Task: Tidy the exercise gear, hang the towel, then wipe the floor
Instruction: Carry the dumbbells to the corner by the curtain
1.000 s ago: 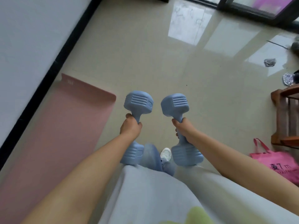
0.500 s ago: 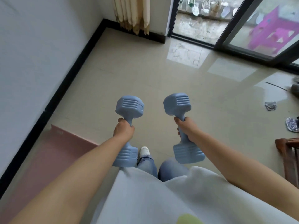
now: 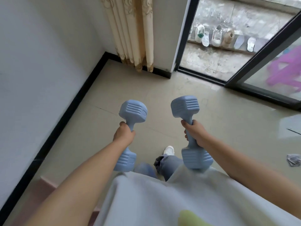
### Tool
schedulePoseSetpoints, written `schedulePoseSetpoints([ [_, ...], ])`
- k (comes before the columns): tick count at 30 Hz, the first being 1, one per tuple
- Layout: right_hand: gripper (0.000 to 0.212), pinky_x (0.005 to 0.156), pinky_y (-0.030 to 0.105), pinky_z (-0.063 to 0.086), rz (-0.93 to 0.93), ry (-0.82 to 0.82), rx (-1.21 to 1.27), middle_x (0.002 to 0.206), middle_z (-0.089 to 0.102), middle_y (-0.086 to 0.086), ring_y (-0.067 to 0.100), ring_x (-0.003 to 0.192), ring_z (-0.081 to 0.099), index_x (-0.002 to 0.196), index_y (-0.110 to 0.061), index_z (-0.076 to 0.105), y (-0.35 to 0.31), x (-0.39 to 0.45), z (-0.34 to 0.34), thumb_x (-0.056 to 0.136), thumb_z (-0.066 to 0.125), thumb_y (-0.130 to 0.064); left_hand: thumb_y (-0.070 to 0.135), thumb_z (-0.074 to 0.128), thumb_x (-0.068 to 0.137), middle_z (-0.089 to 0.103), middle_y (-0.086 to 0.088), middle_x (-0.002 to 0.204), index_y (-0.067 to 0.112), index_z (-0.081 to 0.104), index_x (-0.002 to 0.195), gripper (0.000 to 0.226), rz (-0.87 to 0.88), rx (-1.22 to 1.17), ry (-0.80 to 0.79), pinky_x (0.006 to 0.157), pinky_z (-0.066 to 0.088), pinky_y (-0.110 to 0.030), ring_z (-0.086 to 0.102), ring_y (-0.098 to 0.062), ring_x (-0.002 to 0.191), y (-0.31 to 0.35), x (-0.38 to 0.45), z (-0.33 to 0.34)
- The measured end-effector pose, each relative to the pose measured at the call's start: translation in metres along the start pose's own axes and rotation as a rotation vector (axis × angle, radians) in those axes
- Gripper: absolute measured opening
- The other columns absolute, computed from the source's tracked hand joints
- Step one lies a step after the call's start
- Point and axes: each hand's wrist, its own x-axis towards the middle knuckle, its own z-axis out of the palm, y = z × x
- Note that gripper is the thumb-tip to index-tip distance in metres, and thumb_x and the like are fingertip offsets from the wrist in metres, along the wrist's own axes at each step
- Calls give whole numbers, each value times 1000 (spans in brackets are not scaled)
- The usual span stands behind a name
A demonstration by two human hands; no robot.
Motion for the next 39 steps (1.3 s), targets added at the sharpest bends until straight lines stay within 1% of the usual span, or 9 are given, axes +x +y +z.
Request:
schedulePoseSetpoints([
  [6, 19, 51, 26, 40, 16, 6, -58, 68, 48, 6, 17, 54, 44, 88, -7, 45, -99, 88, -17, 92, 51, -25, 18, 50, 94, 51, -14, 97, 1, 38, 112, 27, -12, -12, -37, 68, 35, -30, 48, -29, 81, 77, 91, -46],
  [10, 20, 52, 25, 40, 54, 28, -87, 69, 48, 5, 17, 55, 44, 94, -6, 46, -144, 151, -5, 92, 52, -25, 20, 51, 95, 59, -18, 114, 6, 33, 102, 24, 2, -10, -87, 68, 38, -31, 53, -30, 85, 107, 173, -74],
  [13, 20, 54, 25, 39, 86, 85, -97, 68, 48, 4, 16, 55, 44, 91, -7, 46, -173, 195, 11, 91, 52, -25, 20, 50, 95, 58, -20, 118, 1, 37, 112, 28, 5, 35, -118, 70, 39, -31, 58, -35, 97, 123, 238, -95],
  [21, 17, 59, 29, 40, 205, 145, -162, 66, 49, 6, 18, 53, 47, 71, -12, 39, -218, 324, 57, 81, 52, -8, 16, 47, 95, 54, -16, 94, 4, 36, 109, 22, 35, 187, -206, 65, 35, -31, 47, -28, 78, 157, 390, -107],
  [23, 17, 57, 28, 39, 225, 140, -181, 66, 50, 7, 19, 53, 47, 70, -13, 39, -218, 366, 65, 79, 52, -6, 16, 46, 95, 49, -10, 85, 8, 30, 102, 19, 42, 238, -219, 65, 35, -31, 47, -28, 77, 162, 426, -94],
  [26, 12, 60, 30, 38, 214, 124, -246, 64, 47, 6, 24, 60, 47, 78, -9, 41, -204, 437, 76, 79, 53, -7, 15, 44, 96, 41, -2, 69, 2, 35, 114, 24, 60, 314, -222, 63, 34, -30, 49, -30, 77, 164, 485, -62],
  [29, 13, 62, 29, 37, 179, 106, -331, 70, 48, 8, 24, 65, 46, 78, -10, 40, -175, 511, 91, 78, 53, -8, 14, 43, 95, 44, -4, 71, 0, 36, 115, 25, 91, 337, -210, 63, 34, -30, 52, -31, 72, 159, 547, -16],
  [34, 24, 59, 28, 33, 135, 81, -497, 62, 42, 3, 23, 61, 41, 65, -16, 31, -99, 629, 120, 76, 51, -9, 15, 45, 95, 59, -22, 114, -2, 36, 119, 31, 103, 327, -160, 70, 38, -33, 59, -39, 102, 136, 653, 78],
  [39, 28, 48, 25, 26, 61, 42, -675, 61, 37, -1, 15, 54, 33, 64, -17, 29, -24, 722, 145, 79, 51, -9, 17, 46, 96, 57, -22, 122, -1, 36, 122, 33, 50, 317, -119, 77, 44, -36, 58, -38, 108, 112, 737, 163],
])
